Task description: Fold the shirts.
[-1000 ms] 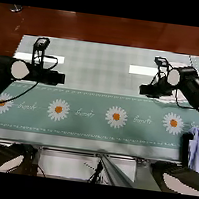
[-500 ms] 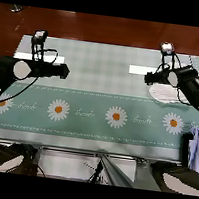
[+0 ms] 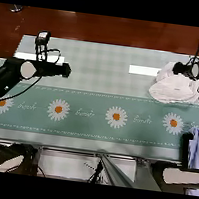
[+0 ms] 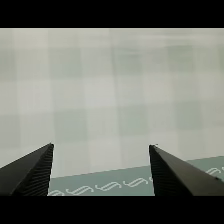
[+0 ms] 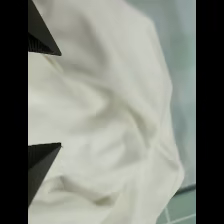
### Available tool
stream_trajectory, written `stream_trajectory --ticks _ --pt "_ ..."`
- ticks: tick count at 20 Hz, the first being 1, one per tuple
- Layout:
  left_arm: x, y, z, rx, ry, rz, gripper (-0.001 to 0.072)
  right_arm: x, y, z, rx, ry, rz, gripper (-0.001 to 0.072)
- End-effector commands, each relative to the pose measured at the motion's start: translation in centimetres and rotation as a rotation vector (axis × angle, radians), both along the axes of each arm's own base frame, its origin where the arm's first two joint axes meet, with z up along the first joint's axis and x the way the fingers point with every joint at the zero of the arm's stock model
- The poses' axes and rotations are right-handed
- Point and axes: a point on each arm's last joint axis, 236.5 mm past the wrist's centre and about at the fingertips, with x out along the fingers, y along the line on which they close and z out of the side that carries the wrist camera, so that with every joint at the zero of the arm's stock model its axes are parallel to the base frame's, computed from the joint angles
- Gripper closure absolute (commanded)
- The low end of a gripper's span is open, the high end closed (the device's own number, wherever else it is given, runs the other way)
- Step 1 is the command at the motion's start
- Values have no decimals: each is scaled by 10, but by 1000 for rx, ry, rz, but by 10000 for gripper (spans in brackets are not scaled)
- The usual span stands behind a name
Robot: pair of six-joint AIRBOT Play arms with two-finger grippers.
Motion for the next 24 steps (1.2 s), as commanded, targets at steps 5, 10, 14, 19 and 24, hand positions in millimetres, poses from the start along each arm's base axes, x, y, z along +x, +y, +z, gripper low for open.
stream_trajectory --ticks 5,10,14,19,24 --pt "-3 1 -19 15 56 -1 3 -38 -18 -81 262 248 -120 224" --pt "-44 34 -27 100 281 -44 3 -5 57 -20 507 173 126 692" --pt "-77 65 0 91 352 12 3 24 83 162 414 -192 262 692" --pt "-137 15 49 -144 157 -39 3 -39 169 374 222 -628 535 692" --pt "-177 12 59 -246 48 10 2 -137 239 462 145 -813 768 693"
